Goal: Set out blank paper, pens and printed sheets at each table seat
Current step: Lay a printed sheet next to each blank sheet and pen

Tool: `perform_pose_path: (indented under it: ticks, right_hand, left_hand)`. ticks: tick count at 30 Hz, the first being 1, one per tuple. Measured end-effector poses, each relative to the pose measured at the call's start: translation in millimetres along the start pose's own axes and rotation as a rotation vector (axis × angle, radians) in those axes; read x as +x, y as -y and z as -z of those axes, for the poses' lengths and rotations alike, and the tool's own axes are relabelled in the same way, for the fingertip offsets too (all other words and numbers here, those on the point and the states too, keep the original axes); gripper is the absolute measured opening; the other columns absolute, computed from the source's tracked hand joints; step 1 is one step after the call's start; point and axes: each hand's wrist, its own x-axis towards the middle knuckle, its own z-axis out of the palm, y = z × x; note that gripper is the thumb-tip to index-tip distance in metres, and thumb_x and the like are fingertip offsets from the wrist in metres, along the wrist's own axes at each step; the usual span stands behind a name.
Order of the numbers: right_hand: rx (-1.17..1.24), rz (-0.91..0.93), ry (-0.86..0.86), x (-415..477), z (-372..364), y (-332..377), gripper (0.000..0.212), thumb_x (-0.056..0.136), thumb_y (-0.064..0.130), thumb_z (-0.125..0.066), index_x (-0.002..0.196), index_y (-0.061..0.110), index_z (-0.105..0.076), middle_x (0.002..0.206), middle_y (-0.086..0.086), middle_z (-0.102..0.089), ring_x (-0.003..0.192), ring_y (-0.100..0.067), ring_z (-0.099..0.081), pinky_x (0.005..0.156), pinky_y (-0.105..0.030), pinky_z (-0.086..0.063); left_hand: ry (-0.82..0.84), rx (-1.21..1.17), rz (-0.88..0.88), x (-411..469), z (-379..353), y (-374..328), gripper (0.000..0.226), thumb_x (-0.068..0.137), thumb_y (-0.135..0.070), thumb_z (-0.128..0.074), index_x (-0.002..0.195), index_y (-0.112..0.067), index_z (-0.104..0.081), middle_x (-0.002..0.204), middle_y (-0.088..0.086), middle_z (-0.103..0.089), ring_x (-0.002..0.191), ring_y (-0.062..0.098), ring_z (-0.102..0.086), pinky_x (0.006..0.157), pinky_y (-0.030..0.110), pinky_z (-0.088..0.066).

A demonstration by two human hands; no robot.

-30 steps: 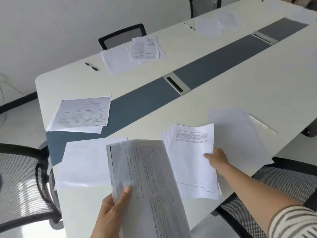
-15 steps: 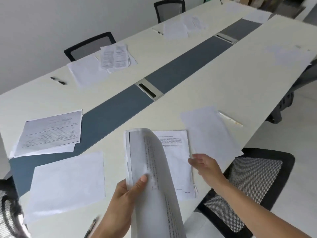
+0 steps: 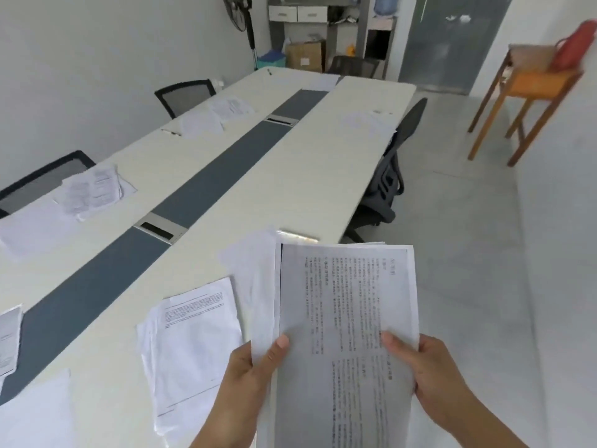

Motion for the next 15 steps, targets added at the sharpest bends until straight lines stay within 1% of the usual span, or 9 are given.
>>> perform_pose_path:
  ticks: [2, 5, 7, 9, 11, 13, 15]
  right_hand:
    - [-0.013, 0.071, -0.072, -14.8, 45.5, 9.9, 0.03, 0.081, 0.023, -0.066, 0.096, -0.002, -0.075, 0.097, -0.02, -0.076, 0.087, -0.037, -0.074, 0.074, -0.044, -0.06]
    - [-0.004, 0.132, -0.18, -36.2, 106.7, 17.1, 0.029, 0.089, 0.021, -0.062, 0.099, -0.003, -0.073, 0.096, -0.018, -0.076, 0.087, -0.036, -0.074, 0.075, -0.043, -0.06]
    - [0.022, 0.163, -0.267, -46.5, 140.7, 20.8, 0.024, 0.09, 0.018, -0.062, 0.098, -0.002, -0.073, 0.094, -0.018, -0.077, 0.084, -0.036, -0.074, 0.071, -0.043, -0.06]
    - [0.058, 0.199, -0.376, -52.2, 168.7, 24.3, 0.021, 0.086, 0.018, -0.068, 0.094, -0.001, -0.073, 0.088, -0.016, -0.077, 0.078, -0.036, -0.074, 0.066, -0.041, -0.06]
    - [0.092, 0.219, -0.474, -52.3, 192.2, 28.3, 0.02, 0.082, 0.019, -0.072, 0.09, 0.0, -0.073, 0.085, -0.014, -0.077, 0.077, -0.036, -0.074, 0.068, -0.044, -0.06]
    - [0.123, 0.226, -0.512, -49.9, 209.6, 33.2, 0.021, 0.081, 0.02, -0.073, 0.088, 0.0, -0.073, 0.084, -0.013, -0.078, 0.075, -0.034, -0.074, 0.067, -0.041, -0.06]
    - [0.153, 0.223, -0.508, -44.1, 222.5, 39.1, 0.022, 0.083, 0.02, -0.07, 0.09, 0.0, -0.074, 0.085, -0.013, -0.078, 0.075, -0.032, -0.075, 0.064, -0.038, -0.06]
  left_hand:
    - [0.027, 0.019, 0.014, -1.6, -45.0, 9.1, 0.037, 0.082, -0.033, -0.064, 0.106, -0.007, -0.073, 0.106, 0.012, -0.075, 0.101, 0.029, -0.07, 0.097, 0.049, -0.05]
    - [0.117, 0.047, 0.048, -2.9, -108.2, 20.9, 0.033, 0.09, -0.033, -0.057, 0.106, -0.009, -0.073, 0.105, 0.012, -0.075, 0.098, 0.029, -0.072, 0.088, 0.044, -0.055]
    - [0.163, 0.052, 0.066, -2.5, -144.1, 26.0, 0.033, 0.089, -0.032, -0.056, 0.101, -0.009, -0.076, 0.106, 0.015, -0.074, 0.098, 0.033, -0.071, 0.092, 0.05, -0.052]
    - [0.197, 0.052, 0.074, -0.8, -174.2, 29.6, 0.033, 0.088, -0.033, -0.056, 0.101, -0.01, -0.076, 0.108, 0.017, -0.073, 0.1, 0.037, -0.069, 0.095, 0.056, -0.049]
    - [0.206, 0.073, 0.082, 3.6, -199.0, 32.1, 0.034, 0.09, -0.034, -0.055, 0.103, -0.009, -0.075, 0.108, 0.018, -0.073, 0.099, 0.038, -0.069, 0.094, 0.057, -0.05]
    - [0.213, 0.091, 0.095, 11.7, -218.5, 33.0, 0.035, 0.091, -0.034, -0.055, 0.105, -0.009, -0.074, 0.106, 0.018, -0.073, 0.097, 0.038, -0.07, 0.092, 0.056, -0.051]
    - [0.221, 0.116, 0.097, 24.6, -233.4, 30.7, 0.034, 0.09, -0.033, -0.055, 0.102, -0.008, -0.075, 0.104, 0.018, -0.074, 0.095, 0.038, -0.07, 0.091, 0.056, -0.052]
